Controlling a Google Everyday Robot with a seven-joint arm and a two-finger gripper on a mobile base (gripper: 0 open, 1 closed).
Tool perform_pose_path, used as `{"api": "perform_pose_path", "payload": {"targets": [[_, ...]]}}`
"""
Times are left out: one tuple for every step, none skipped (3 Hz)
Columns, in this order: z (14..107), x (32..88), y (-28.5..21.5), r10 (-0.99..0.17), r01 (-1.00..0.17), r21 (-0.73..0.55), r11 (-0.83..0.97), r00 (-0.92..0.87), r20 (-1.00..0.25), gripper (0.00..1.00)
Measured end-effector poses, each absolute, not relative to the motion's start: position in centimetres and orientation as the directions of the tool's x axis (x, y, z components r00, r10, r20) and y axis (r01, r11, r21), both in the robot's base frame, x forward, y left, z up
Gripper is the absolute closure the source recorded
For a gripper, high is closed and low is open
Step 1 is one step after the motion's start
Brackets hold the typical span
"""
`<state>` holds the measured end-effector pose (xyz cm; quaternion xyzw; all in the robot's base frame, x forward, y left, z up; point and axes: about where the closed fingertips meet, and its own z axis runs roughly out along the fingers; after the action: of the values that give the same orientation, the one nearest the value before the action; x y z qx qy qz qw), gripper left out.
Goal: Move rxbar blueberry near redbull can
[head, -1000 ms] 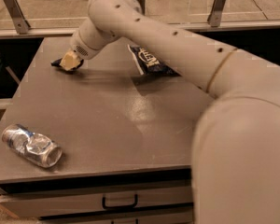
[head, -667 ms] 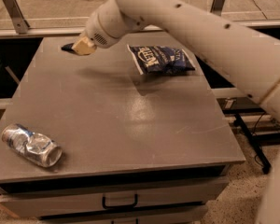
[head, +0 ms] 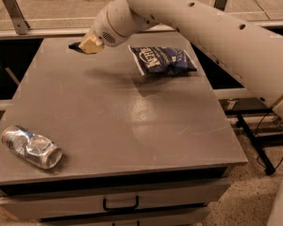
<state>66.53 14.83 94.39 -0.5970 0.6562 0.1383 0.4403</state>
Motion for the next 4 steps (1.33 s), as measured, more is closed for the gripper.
{"api": "perform_pose_path", "payload": {"targets": [[92.9, 64.2, 15.3, -0.667, -0.933, -0.318, 0.170, 0.129, -0.733, 1.00], [91.5, 59.3, 16.7, -0.663, -0.955, -0.292, 0.050, 0.187, -0.725, 1.00], [90.3, 54.6, 17.4, -0.655, -0.967, -0.251, -0.053, 0.223, -0.722, 1.00], [88.7, 51.4, 17.4, -0.652, -0.972, -0.207, -0.112, 0.229, -0.722, 1.00]]}}
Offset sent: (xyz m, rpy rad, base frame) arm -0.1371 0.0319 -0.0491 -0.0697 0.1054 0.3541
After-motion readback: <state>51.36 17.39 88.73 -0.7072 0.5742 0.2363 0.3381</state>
